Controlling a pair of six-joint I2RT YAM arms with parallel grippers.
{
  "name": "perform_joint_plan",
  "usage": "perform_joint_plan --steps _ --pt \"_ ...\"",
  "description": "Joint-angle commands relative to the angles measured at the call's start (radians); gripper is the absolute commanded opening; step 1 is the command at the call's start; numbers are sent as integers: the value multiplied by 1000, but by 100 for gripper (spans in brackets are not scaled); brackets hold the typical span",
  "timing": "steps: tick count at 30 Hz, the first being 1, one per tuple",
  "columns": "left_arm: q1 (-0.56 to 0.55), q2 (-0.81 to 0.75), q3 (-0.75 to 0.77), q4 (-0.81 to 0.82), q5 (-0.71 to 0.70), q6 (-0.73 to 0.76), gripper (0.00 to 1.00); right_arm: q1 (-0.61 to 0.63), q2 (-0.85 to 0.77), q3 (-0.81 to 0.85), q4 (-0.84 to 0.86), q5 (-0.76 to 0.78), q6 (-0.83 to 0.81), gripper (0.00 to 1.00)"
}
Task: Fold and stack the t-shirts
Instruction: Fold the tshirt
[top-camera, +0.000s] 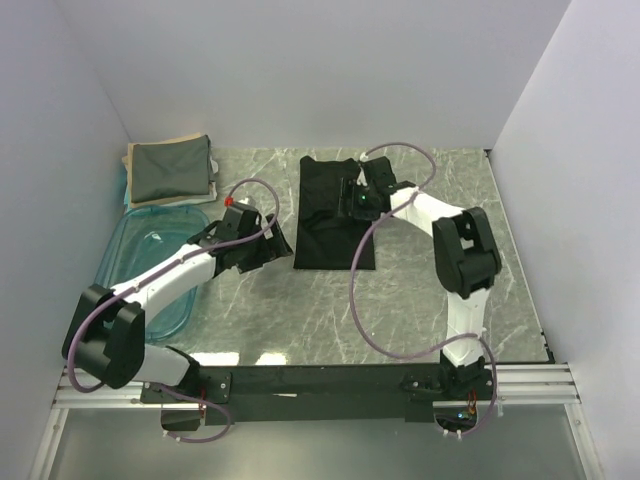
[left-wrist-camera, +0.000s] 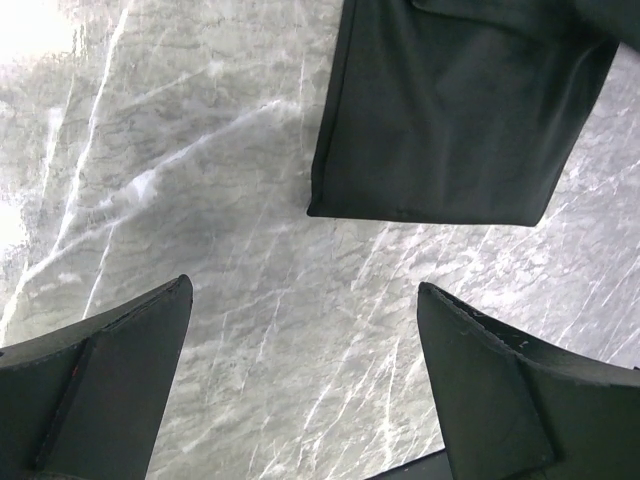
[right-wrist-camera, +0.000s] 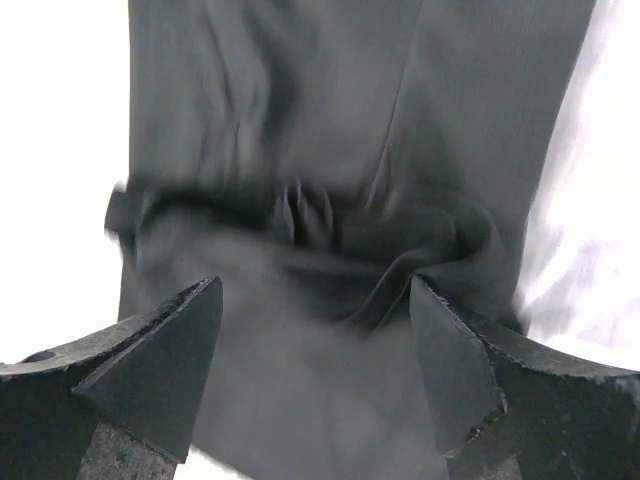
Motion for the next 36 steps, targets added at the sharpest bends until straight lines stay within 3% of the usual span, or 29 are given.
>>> perform_joint_plan --steps 1,7,12,14,21,26,36 --pt "-5 -38 -20 46 7 -16 100 -3 80 169 -12 90 -36 82" --pt "-24 -24 -27 58 24 -16 99 -5 157 320 -76 147 -33 82" --pt "-39 -3 -20 66 23 -20 99 -3 73 306 -86 193 -27 82" --pt "-44 2 -15 64 24 -20 99 -2 -8 262 -73 188 -27 82" --pt "-48 -27 -35 49 1 -23 100 58 -199 -125 98 -29 8 82" --pt "-50 -88 -66 21 -13 -21 99 112 -148 -157 126 -60 16 82" --pt "-50 -231 -141 -44 -75 -44 99 133 76 86 140 -2 33 83"
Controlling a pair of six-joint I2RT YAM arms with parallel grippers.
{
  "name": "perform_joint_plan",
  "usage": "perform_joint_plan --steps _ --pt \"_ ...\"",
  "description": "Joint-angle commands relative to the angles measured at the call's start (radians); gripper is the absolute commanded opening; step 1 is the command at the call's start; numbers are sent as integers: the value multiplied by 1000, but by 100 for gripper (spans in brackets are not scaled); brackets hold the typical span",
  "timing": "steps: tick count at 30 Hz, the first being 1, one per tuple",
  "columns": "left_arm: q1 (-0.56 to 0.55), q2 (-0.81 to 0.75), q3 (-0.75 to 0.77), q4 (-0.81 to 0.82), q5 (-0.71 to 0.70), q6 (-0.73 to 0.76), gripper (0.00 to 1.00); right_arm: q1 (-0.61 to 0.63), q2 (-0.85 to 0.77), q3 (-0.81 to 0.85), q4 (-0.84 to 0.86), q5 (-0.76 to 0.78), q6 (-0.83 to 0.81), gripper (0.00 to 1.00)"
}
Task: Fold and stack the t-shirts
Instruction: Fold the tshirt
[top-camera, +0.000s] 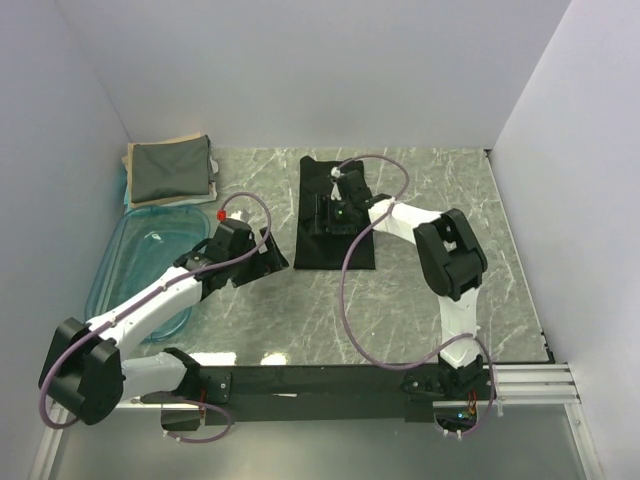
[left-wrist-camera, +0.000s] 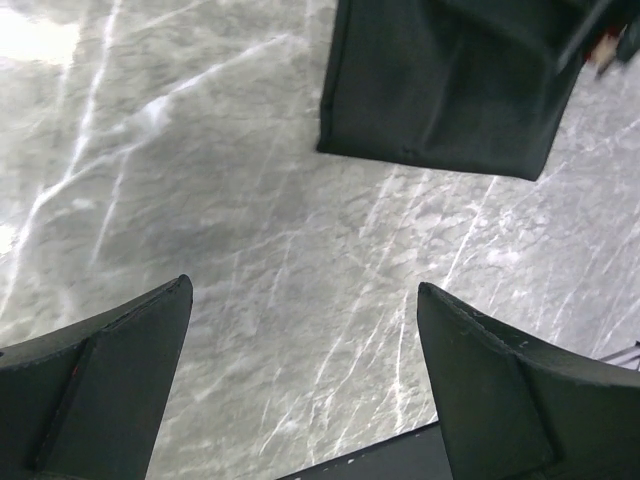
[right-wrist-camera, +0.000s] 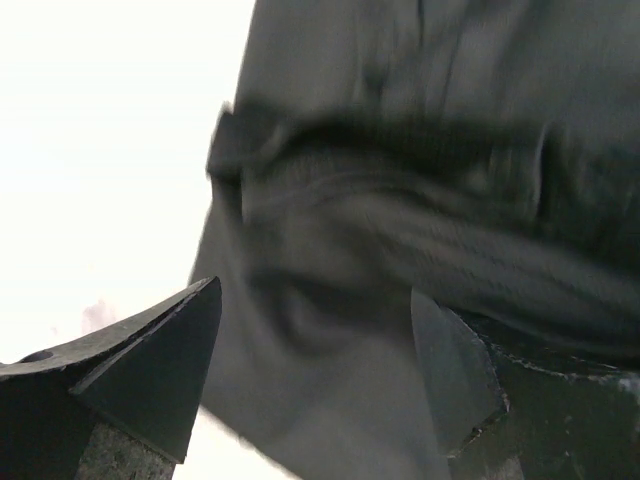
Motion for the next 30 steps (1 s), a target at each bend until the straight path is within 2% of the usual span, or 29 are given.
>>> perform_joint_plan --steps 1,8,12,15,18,19,21,24,26,27,30 --pt "-4 -40 -12 -21 -49 -14 99 -10 68 140 50 49 10 83" --pt "-4 -77 -21 -46 -58 -19 100 -25 234 463 -22 92 26 83" --pt "-4 -88 -33 -38 -54 -25 99 -48 282 572 -49 111 72 83" --pt "-4 -77 -32 -20 -31 -19 100 -60 247 570 -66 111 79 83" --pt "-4 -45 -30 37 -5 -14 99 -77 107 421 -21 163 75 83" --pt "-4 -16 -27 69 1 -14 99 -89 13 366 1 170 79 83" --pt "-6 24 -6 97 27 -8 100 -106 -130 203 29 206 108 83" --pt "-6 113 28 150 64 1 99 -137 -259 -24 30 240 146 84" --pt "-6 183 51 176 73 17 97 -154 -373 -190 38 238 155 83" --pt "-7 206 77 180 80 23 92 -159 -404 -242 35 240 158 83" --pt "-6 300 135 172 52 34 89 -177 -496 -378 -14 215 161 83"
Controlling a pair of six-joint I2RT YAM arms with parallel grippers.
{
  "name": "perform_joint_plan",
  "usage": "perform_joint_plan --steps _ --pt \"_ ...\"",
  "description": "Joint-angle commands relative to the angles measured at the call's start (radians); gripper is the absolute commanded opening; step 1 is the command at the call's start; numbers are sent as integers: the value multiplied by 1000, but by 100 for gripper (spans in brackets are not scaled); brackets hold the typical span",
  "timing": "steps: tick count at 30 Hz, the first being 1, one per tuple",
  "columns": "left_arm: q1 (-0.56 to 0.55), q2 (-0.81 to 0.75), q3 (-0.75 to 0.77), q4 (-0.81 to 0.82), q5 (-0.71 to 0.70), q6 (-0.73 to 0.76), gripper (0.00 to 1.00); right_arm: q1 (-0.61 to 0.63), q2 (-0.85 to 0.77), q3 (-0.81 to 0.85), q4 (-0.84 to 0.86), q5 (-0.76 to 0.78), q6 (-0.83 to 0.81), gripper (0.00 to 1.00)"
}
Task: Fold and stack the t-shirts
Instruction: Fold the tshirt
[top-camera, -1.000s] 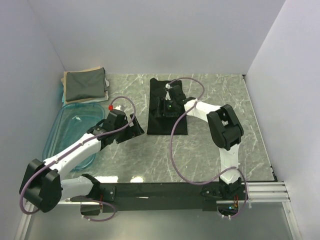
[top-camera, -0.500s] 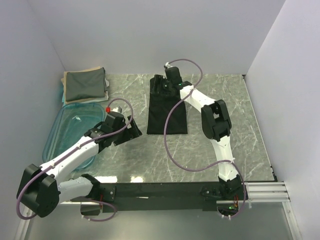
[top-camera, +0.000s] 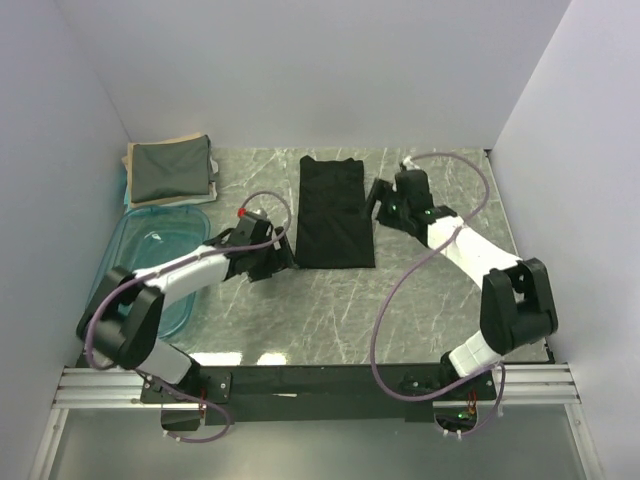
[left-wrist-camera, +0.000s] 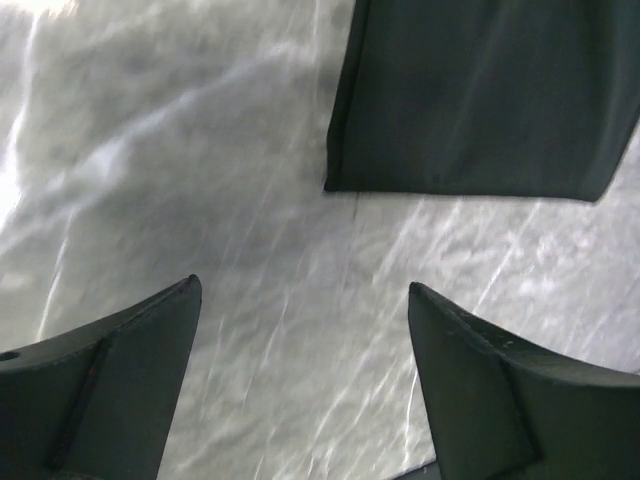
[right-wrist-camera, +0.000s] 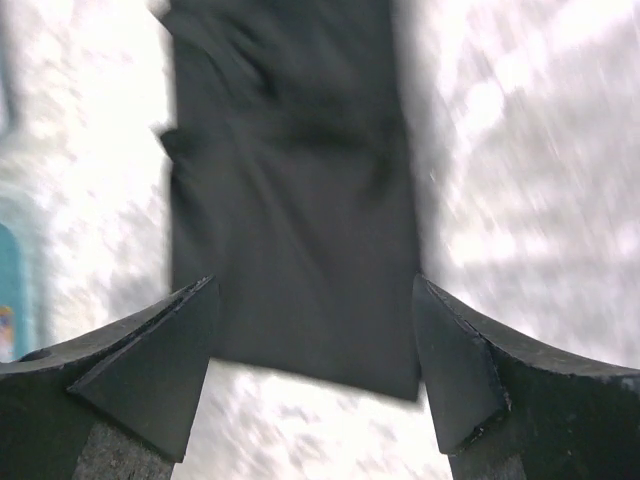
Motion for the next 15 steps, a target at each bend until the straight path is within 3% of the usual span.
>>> perform_joint_plan --steps 1,9,15 --pt "-5 86 100 58 16 31 85 -14 -49 -133 -37 -19 21 83" --pt "-6 257 177 87 70 31 53 -29 -57 -302 12 -142 18 77" --pt "-10 303 182 75 58 34 44 -28 -42 -344 36 -157 28 69"
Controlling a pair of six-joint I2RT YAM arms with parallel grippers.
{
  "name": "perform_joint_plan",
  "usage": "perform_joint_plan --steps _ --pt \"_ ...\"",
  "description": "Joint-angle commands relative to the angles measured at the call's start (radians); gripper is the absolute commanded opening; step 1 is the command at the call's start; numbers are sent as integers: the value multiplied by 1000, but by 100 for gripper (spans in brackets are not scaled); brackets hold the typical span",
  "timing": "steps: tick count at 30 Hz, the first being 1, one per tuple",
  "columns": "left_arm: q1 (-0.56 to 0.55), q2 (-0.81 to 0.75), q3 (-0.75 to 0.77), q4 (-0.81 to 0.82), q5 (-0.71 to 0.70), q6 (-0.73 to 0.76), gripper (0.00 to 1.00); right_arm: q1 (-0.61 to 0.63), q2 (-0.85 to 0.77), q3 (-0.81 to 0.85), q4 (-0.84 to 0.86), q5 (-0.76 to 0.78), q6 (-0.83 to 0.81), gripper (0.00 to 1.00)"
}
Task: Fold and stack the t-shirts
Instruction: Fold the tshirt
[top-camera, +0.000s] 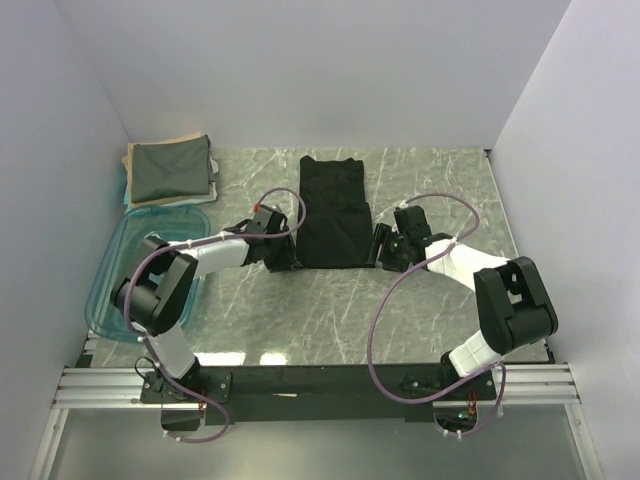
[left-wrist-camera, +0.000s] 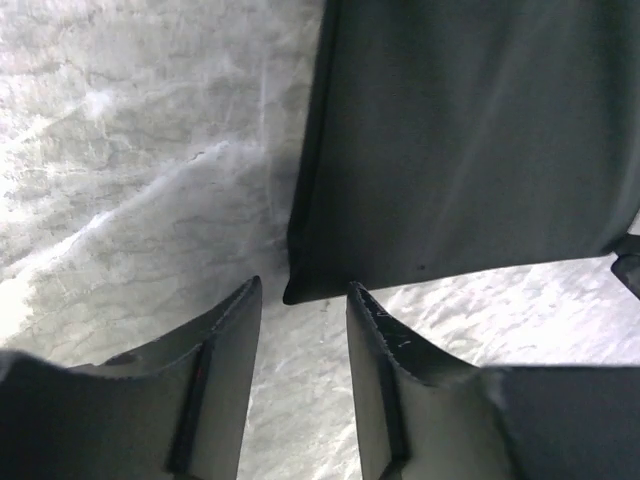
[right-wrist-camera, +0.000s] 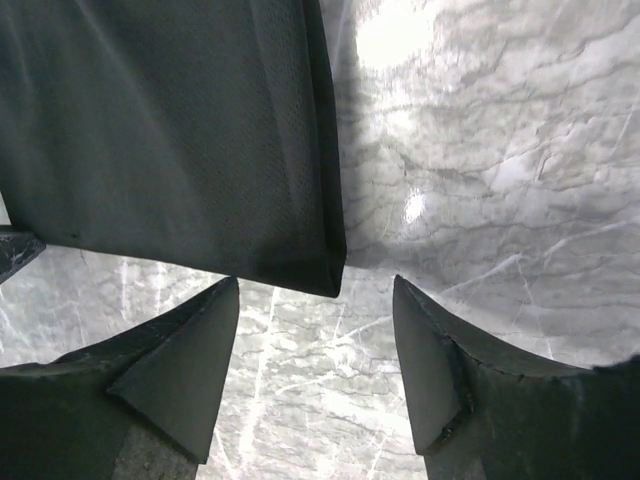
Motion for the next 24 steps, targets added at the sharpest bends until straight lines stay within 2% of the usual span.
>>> perform_joint_plan --steps 1,3,6,8,9,11,12,15,18,19,20,24 --pt "-8 29 20 8 4 11 44 -5 2 -22 50 -28 7 68" --pt "-8 41 25 8 -2 10 42 -5 20 -21 49 -29 4 67" --pt "-8 64 32 8 0 11 33 -8 43 -16 61 -48 4 63" --pt "-8 72 34 14 6 11 22 -4 51 -15 66 -58 4 55" --pt "-8 75 34 16 9 14 19 -5 55 -15 69 -58 3 54" --pt "-8 81 37 16 10 16 4 -5 59 -16 87 -42 6 52" --pt "-8 86 39 14 12 17 1 -5 71 -12 89 -26 7 52" --pt "-8 99 45 17 15 19 1 -7 104 11 84 -2 17 48" --pt "-8 93 34 22 10 13 1 -5 117 17 79 12 15 21" --pt "-8 83 29 25 7 10 1 -4 117 14 76 11 13 7" --pt "-10 76 19 28 6 11 1 -5 114 11 75 5 9 2" --pt "-27 18 -26 48 -12 2 1 -2 56 -35 82 -15 9 0"
